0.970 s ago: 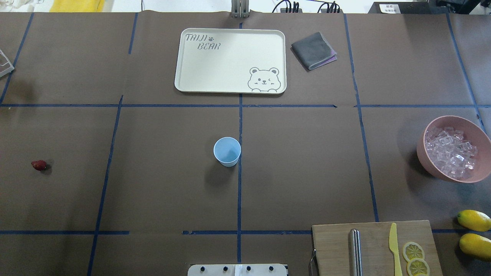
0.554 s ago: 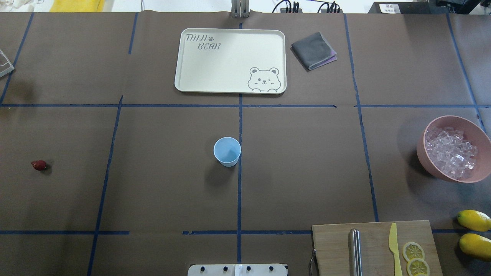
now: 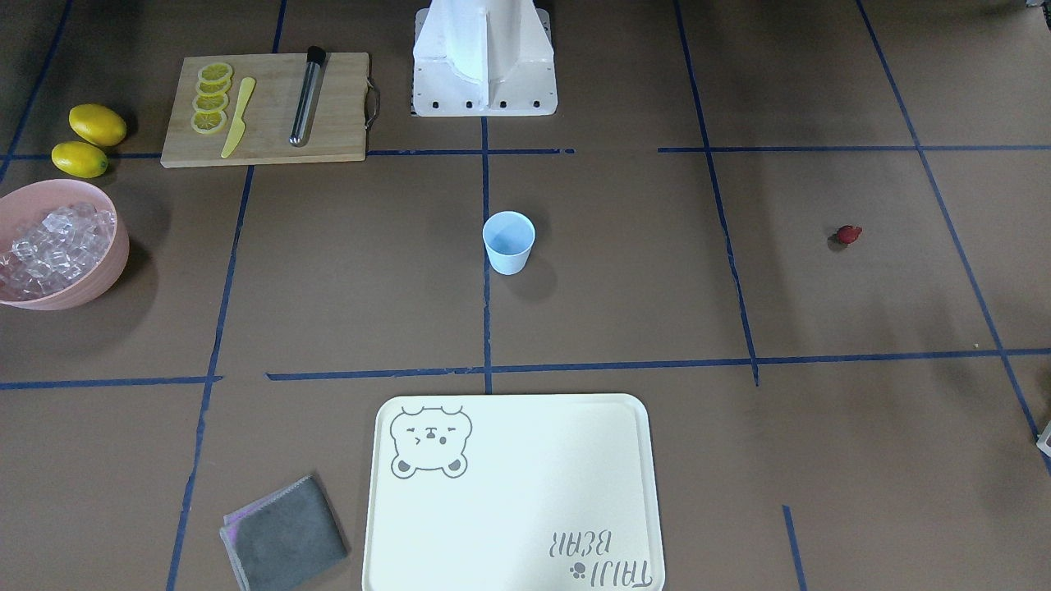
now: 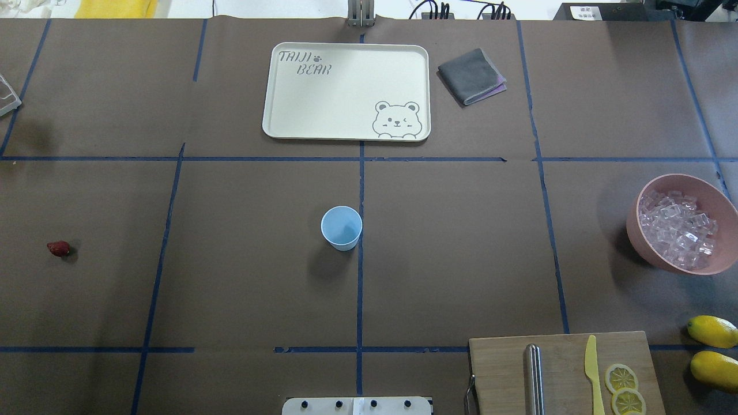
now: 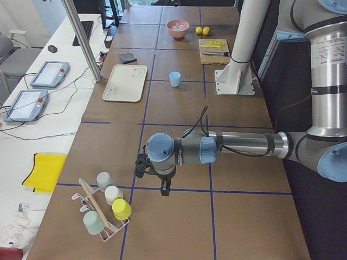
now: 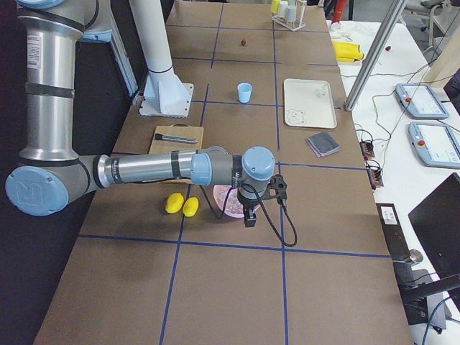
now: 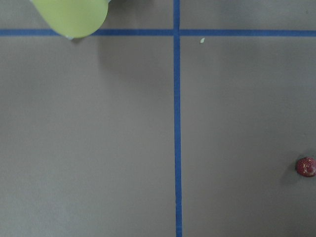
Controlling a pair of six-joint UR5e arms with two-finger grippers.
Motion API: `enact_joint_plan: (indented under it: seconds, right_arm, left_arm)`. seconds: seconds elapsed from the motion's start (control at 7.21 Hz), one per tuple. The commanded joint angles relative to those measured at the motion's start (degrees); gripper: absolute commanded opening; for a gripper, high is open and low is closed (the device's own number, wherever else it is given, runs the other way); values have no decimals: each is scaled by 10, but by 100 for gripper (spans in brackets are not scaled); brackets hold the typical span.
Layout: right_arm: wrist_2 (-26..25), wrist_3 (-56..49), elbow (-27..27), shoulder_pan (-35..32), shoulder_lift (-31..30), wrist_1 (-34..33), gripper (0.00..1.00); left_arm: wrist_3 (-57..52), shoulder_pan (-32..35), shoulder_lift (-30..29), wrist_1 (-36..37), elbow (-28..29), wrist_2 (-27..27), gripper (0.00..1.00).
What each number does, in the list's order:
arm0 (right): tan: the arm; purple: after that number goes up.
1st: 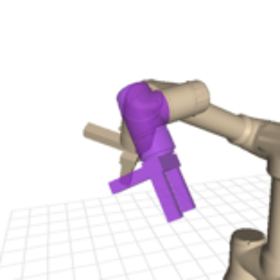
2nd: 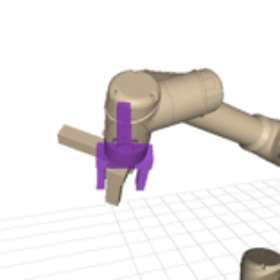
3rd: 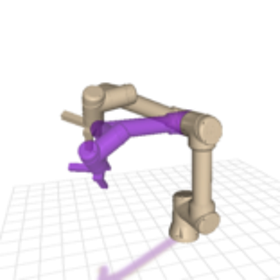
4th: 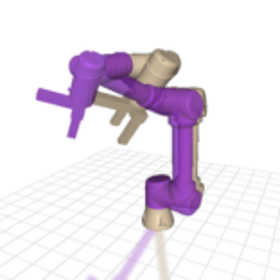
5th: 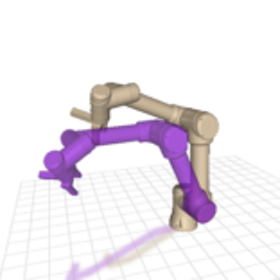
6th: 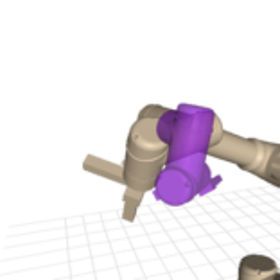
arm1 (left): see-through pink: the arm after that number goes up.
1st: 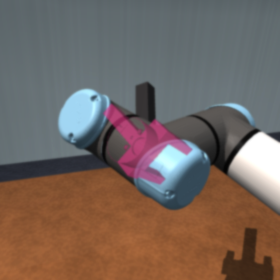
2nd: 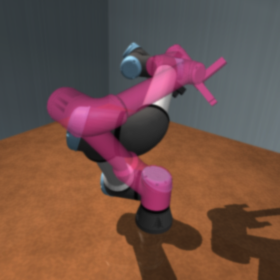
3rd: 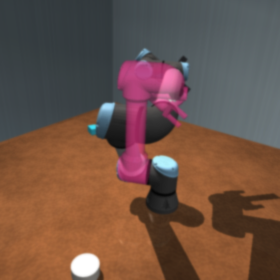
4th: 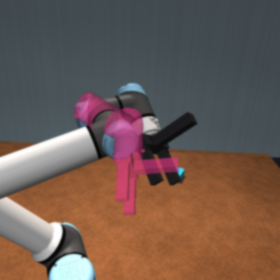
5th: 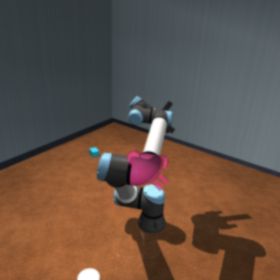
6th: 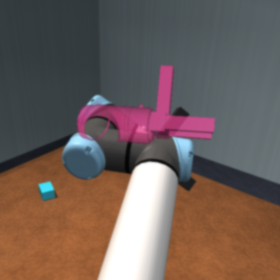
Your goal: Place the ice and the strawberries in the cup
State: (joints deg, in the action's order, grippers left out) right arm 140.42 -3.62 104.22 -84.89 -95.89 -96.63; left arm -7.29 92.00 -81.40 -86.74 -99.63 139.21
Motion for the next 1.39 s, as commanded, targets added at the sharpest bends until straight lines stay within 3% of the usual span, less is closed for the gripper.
enact_joint_plan:
  seconds: [0.0,0.14,0.42,0.69,1.25]
  right_arm:
    - [1,156,59,53,-6,7,100]
    - [-3,276,83,96,-17,44,99]
    - [-55,469,82,158,-91,238,94]
    - [-62,636,79,186,-94,263,92]
    - [-79,705,78,233,-88,264,90]
  left_arm:
    - [3,-1,7,-38,2,0,100]
    - [4,-8,7,-37,3,0,100]
    - [6,-12,6,-39,2,0,100]
    - [6,-13,6,-38,3,0,100]
    - [7,-15,6,-39,3,0,100]
